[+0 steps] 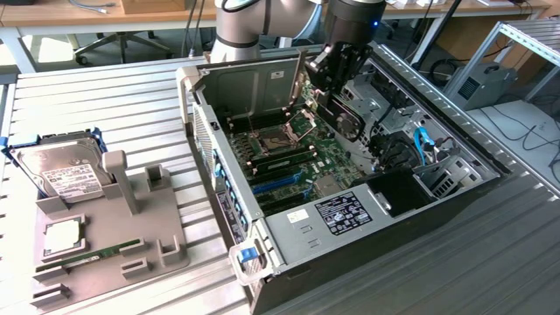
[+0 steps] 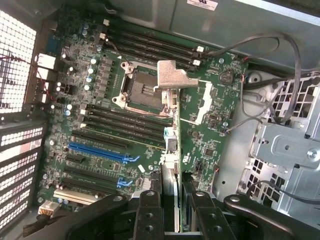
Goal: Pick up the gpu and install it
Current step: 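Insert the gpu into the slot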
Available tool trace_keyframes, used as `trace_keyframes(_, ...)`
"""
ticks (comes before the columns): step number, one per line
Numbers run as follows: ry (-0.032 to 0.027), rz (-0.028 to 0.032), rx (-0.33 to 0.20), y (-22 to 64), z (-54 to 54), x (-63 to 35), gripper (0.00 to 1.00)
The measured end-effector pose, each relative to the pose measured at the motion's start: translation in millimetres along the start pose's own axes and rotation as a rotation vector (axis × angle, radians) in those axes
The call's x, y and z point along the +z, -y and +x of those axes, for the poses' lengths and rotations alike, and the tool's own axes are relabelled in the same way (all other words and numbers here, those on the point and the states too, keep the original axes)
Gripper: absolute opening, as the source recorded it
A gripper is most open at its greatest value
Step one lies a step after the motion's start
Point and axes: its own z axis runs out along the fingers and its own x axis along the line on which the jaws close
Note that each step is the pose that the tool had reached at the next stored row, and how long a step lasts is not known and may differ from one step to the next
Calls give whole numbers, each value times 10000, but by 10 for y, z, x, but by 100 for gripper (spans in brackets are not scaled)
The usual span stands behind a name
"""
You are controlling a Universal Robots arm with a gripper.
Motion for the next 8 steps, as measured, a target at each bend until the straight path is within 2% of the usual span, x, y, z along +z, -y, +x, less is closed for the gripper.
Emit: trace_keyframes(8, 6, -6, -181, 0, 0, 0, 27)
